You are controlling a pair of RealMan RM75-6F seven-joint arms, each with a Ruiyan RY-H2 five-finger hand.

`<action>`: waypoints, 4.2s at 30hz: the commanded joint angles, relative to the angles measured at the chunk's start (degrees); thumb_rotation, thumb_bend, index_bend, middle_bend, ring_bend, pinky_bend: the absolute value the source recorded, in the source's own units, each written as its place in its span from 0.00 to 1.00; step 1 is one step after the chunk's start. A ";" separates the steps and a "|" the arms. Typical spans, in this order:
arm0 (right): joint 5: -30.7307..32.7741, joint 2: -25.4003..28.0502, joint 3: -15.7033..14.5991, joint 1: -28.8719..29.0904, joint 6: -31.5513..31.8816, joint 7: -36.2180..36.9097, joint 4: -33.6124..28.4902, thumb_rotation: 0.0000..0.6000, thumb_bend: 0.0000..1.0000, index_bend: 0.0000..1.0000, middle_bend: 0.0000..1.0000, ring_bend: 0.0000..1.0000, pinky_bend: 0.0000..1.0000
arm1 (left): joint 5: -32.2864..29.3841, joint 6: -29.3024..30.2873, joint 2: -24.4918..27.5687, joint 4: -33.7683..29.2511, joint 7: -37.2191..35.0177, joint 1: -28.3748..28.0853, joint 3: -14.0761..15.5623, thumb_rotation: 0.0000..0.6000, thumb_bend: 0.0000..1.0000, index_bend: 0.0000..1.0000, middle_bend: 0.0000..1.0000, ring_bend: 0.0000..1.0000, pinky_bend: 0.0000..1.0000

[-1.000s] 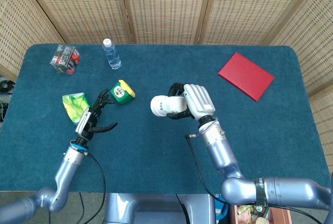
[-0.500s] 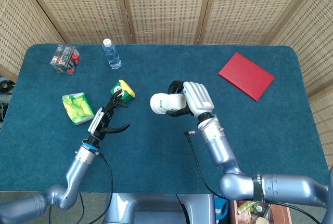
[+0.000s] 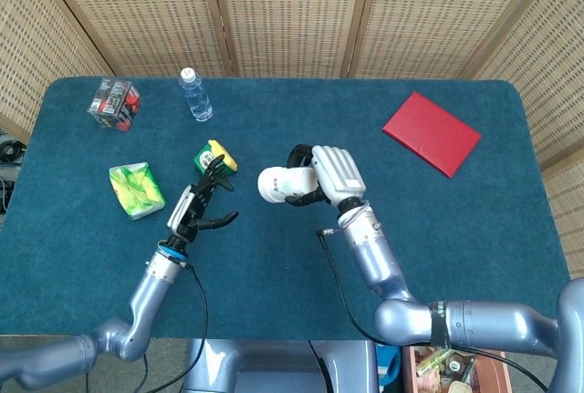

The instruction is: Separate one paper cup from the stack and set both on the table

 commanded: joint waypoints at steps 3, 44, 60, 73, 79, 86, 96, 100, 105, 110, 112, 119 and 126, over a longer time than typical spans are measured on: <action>-0.15 0.38 -0.08 -0.20 -0.09 0.18 -0.23 1.00 0.17 0.70 0.58 0.44 0.68 | -0.88 -1.04 -1.60 1.72 -0.29 -0.90 -0.33 1.00 0.24 0.48 0.00 0.00 0.00; -0.97 2.70 -1.47 -1.23 0.30 0.49 -2.95 1.00 0.17 0.70 0.58 0.44 0.68 | -2.16 -5.39 -6.23 3.98 1.47 -7.17 -3.06 1.00 0.33 0.51 0.02 0.00 0.00; -1.16 2.86 -2.00 -1.38 -0.25 0.81 -2.57 1.00 0.17 0.70 0.58 0.44 0.68 | -1.88 -5.25 -6.96 4.49 1.25 -8.23 -3.34 1.00 0.37 0.58 0.02 0.00 0.00; -1.10 3.48 -2.18 -1.84 -0.09 1.01 -2.60 1.00 0.17 0.70 0.58 0.44 0.68 | -2.11 -5.21 -7.30 4.56 1.79 -8.75 -3.37 1.00 0.37 0.64 0.03 0.00 0.00; -1.38 3.97 -2.27 -2.21 -0.39 1.44 -2.49 1.00 0.17 0.70 0.58 0.44 0.68 | -2.37 -4.65 -7.20 4.68 2.29 -8.14 -3.02 1.00 0.37 0.69 0.05 0.00 0.00; -1.51 4.69 -2.31 -2.80 -0.40 1.92 -2.58 1.00 0.17 0.70 0.58 0.44 0.68 | -2.61 -4.01 -6.44 4.58 3.00 -7.32 -2.80 1.00 0.37 0.71 0.05 0.00 0.00; -1.94 5.72 -2.65 -3.71 0.10 2.10 -2.85 1.00 0.17 0.70 0.58 0.44 0.68 | -2.95 -3.10 -5.33 4.34 4.34 -5.80 -2.09 1.00 0.37 0.74 0.06 0.00 0.00; -2.15 6.43 -2.59 -4.33 0.67 2.30 -3.18 1.00 0.17 0.70 0.58 0.44 0.68 | -3.14 -2.67 -4.32 3.74 5.49 -5.00 -1.82 1.00 0.38 0.74 0.06 0.00 0.00; -2.52 7.81 -2.71 -5.37 1.23 2.49 -3.63 1.00 0.17 0.70 0.58 0.44 0.68 | -3.77 -1.88 -2.23 2.09 9.03 -3.79 -1.62 1.00 0.38 0.74 0.07 0.00 0.00; -4.20 11.16 -3.33 -8.41 2.58 3.72 -5.33 1.00 0.17 0.70 0.58 0.44 0.68 | -6.50 -1.46 3.56 -3.37 18.71 -1.58 -1.44 1.00 0.39 0.75 0.09 0.00 0.00; -4.61 12.09 -3.72 -9.38 2.92 3.99 -5.74 1.00 0.17 0.70 0.58 0.44 0.68 | -7.55 -1.82 5.79 -5.77 22.44 -1.21 -1.44 1.00 0.40 0.75 0.09 0.00 0.00; -7.12 14.60 -7.39 -12.94 4.07 2.90 -5.34 1.00 0.17 0.70 0.58 0.44 0.68 | -12.45 -3.36 14.12 -13.47 40.71 -0.91 -0.73 1.00 0.40 0.75 0.10 0.00 0.00; -10.79 15.11 -13.50 -14.73 6.33 -4.94 -2.73 1.00 0.17 0.70 0.58 0.44 0.68 | -13.36 -4.18 18.66 -17.46 54.05 -0.64 3.21 1.00 0.41 0.75 0.10 0.00 0.00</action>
